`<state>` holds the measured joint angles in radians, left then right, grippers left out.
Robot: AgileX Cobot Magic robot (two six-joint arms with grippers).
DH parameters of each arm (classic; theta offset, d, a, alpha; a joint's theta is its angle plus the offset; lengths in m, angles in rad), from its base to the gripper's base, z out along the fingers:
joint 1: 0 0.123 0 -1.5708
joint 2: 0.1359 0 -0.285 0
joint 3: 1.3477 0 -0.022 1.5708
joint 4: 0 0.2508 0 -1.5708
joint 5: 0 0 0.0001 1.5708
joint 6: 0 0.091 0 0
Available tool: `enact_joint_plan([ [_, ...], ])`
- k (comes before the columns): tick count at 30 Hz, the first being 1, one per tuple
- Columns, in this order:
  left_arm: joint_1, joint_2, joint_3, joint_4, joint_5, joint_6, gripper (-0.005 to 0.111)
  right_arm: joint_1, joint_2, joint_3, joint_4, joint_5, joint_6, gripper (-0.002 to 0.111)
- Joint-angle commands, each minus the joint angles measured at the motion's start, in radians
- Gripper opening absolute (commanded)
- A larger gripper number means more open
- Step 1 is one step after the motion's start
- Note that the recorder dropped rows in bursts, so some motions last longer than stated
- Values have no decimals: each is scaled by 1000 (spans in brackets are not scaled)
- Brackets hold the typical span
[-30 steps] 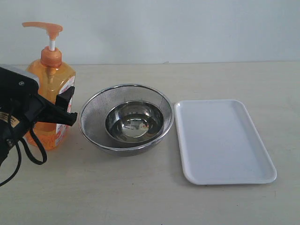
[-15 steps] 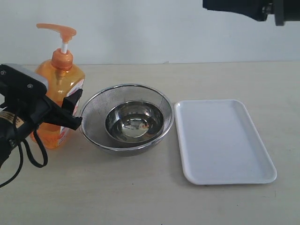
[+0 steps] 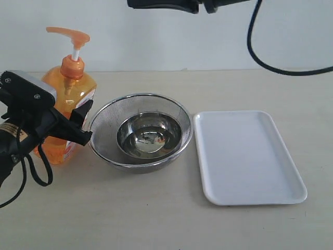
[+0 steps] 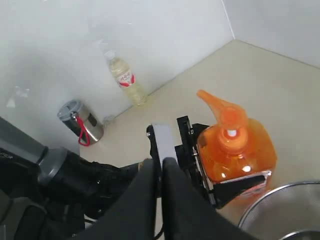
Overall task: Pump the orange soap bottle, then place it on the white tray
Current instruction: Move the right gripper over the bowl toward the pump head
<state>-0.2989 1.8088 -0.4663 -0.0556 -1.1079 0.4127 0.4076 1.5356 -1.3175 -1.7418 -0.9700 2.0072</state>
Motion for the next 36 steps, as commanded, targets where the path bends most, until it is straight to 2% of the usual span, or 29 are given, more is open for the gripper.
enact_joint_plan([
  [1,0,-17,-11,12,-43,14,5,47,77,-70,-3,-52,-12,0],
  [6,0,-17,-11,23,-38,17,5,73,153,-135,-3,-68,-82,0],
  [15,0,-17,-11,38,-35,44,5,73,173,-150,-3,37,-167,0],
  [21,0,-17,-11,38,-35,44,5,28,175,-148,-3,14,-203,0],
  [27,0,-17,-11,38,-35,44,5,-10,182,-153,-3,66,-271,0],
  [36,0,-17,-11,38,-31,44,5,21,328,-344,-3,-124,-102,0],
])
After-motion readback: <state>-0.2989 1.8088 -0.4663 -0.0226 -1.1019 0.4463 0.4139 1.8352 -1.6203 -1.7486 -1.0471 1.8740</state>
